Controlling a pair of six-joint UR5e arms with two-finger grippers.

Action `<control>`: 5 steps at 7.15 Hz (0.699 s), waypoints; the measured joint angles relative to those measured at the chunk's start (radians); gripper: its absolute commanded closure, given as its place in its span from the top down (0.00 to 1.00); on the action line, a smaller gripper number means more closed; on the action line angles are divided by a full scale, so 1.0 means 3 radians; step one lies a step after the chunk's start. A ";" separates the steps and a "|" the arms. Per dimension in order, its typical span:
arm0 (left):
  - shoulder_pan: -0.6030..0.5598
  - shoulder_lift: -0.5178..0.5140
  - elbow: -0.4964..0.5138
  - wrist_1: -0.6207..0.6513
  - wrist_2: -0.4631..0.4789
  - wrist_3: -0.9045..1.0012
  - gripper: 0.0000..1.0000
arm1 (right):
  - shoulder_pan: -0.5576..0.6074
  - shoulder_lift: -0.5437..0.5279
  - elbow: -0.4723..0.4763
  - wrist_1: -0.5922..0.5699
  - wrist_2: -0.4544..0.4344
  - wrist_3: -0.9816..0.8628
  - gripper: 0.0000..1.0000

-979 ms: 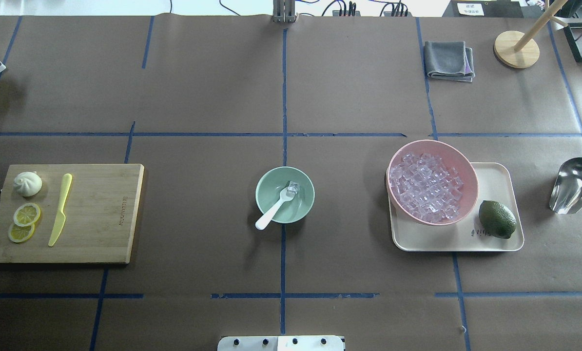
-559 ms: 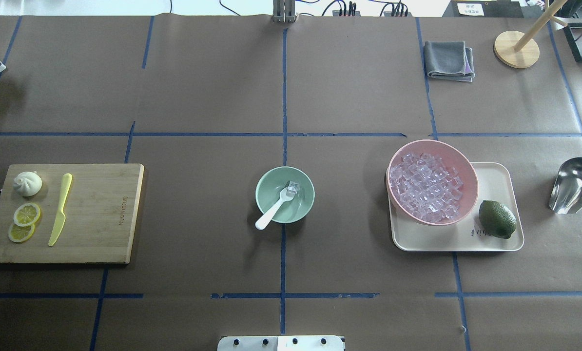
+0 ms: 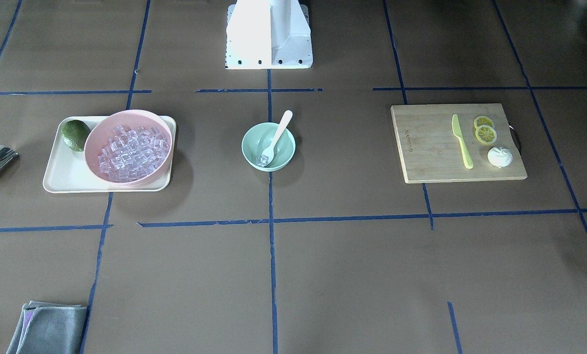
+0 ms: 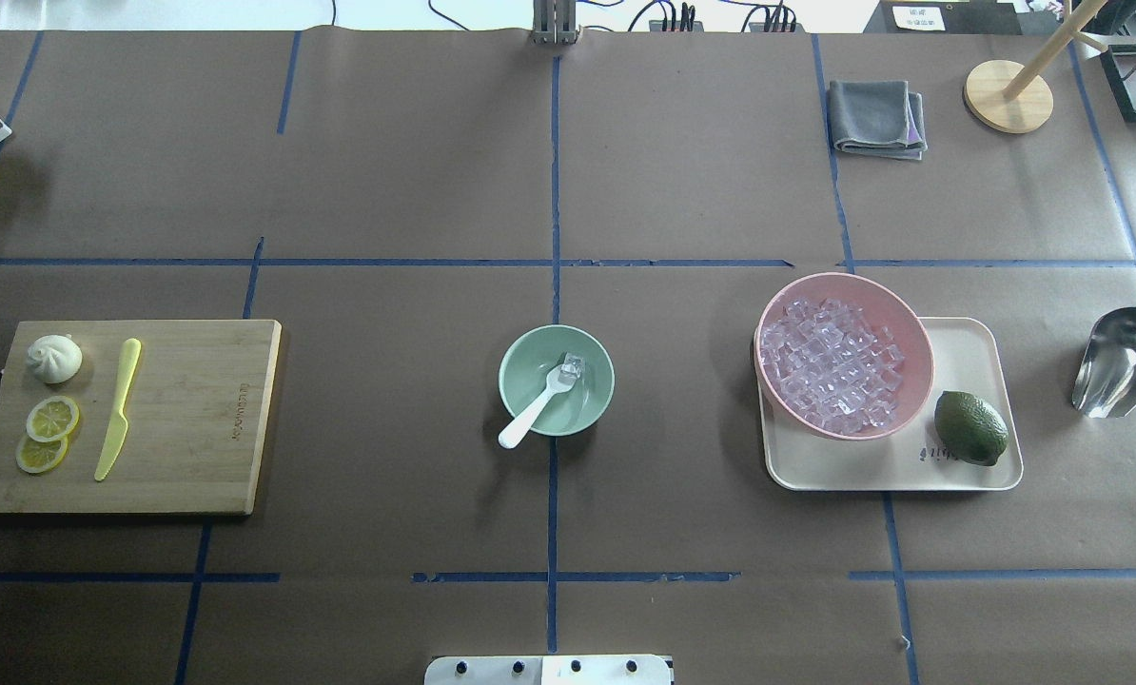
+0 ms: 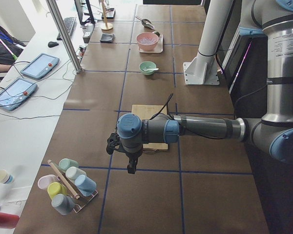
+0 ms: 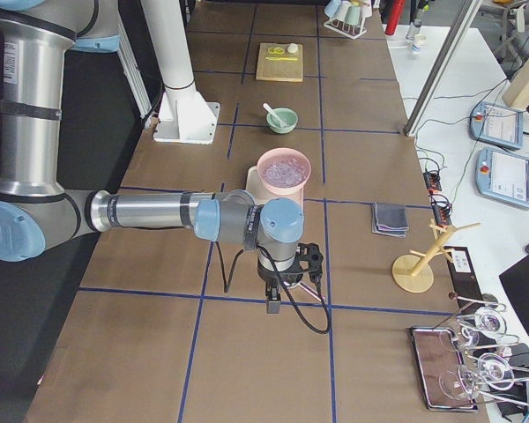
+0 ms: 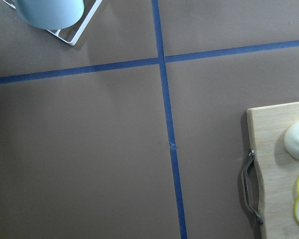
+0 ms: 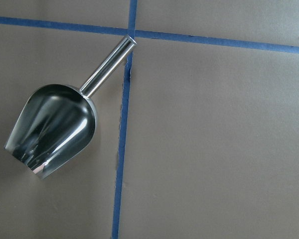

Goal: Put spoon and ice into bowl

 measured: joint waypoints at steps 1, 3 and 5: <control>-0.0002 0.0003 -0.0030 -0.0002 -0.0003 0.0003 1.00 | -0.0001 0.0000 0.0003 0.0000 0.0000 0.0001 1.00; -0.0002 0.0005 -0.0077 -0.0001 -0.0011 0.0004 1.00 | -0.0002 0.0004 0.0005 0.0000 0.0004 0.0000 1.00; -0.0002 0.0012 -0.0077 -0.0002 0.0006 0.0001 1.00 | -0.0002 0.0007 -0.0001 0.0000 0.0006 0.0000 1.00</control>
